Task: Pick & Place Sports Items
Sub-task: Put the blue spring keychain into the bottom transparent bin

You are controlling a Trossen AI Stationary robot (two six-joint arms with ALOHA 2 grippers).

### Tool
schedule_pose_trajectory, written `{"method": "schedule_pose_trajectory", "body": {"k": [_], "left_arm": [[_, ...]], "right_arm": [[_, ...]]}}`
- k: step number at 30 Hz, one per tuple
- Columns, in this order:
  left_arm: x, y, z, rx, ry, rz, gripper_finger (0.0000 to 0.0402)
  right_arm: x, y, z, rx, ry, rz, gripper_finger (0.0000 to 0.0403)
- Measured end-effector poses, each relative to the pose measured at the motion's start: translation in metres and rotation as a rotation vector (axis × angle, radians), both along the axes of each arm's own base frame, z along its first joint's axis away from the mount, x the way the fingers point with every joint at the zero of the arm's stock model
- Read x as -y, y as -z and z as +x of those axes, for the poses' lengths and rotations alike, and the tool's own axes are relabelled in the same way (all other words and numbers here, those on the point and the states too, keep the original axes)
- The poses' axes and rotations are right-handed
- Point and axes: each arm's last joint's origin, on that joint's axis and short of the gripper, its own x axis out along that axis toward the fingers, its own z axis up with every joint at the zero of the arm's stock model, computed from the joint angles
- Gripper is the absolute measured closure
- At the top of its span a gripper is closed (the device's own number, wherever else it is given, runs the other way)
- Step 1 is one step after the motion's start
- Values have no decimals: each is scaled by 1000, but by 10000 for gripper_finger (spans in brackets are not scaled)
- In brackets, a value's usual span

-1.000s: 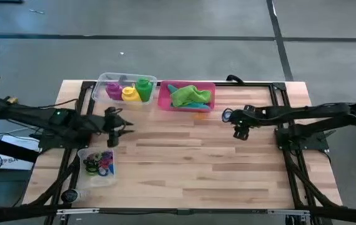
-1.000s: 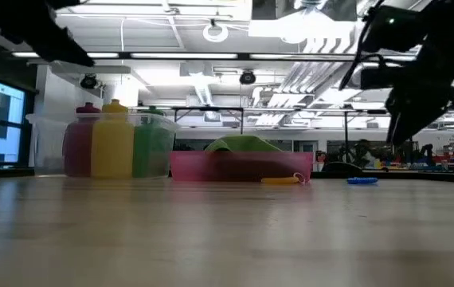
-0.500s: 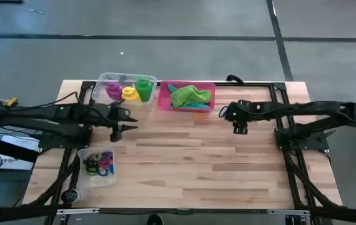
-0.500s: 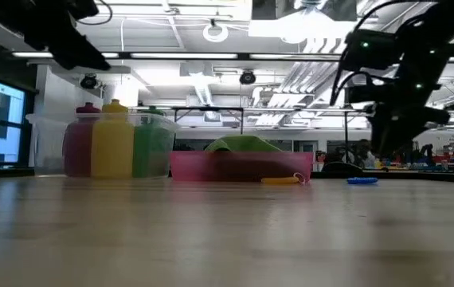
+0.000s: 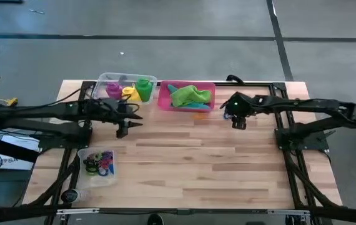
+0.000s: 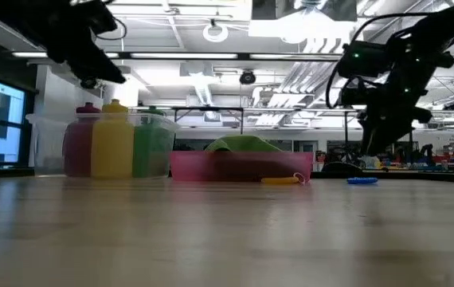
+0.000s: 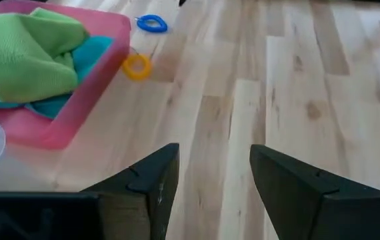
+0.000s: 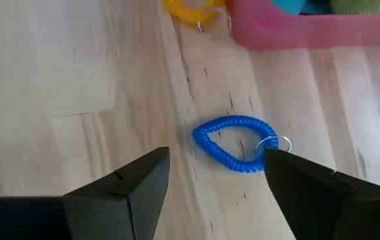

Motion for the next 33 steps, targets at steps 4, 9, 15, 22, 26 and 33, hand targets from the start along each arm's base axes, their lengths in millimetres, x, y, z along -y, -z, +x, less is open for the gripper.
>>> {"method": "schedule_pose_trajectory", "body": {"k": [4,9,15,22,26,33], "left_arm": [[-5,5,6,-28,5,-5,253],[-10,10,12,-50,-11,-8,253],[-12,12,13,-59,-20,-10,253],[-12,12,13,-60,-20,-10,253],[-12,12,13,-60,-20,-10,253],[-12,12,13,-60,-19,-10,253]], "right_arm": [[7,5,0,-3,11,20,211],[16,20,2,-61,28,48,211],[19,42,9,-138,8,73,211],[22,57,14,-172,5,100,234],[21,61,14,-187,0,116,291],[21,62,15,-180,37,131,397]]}}
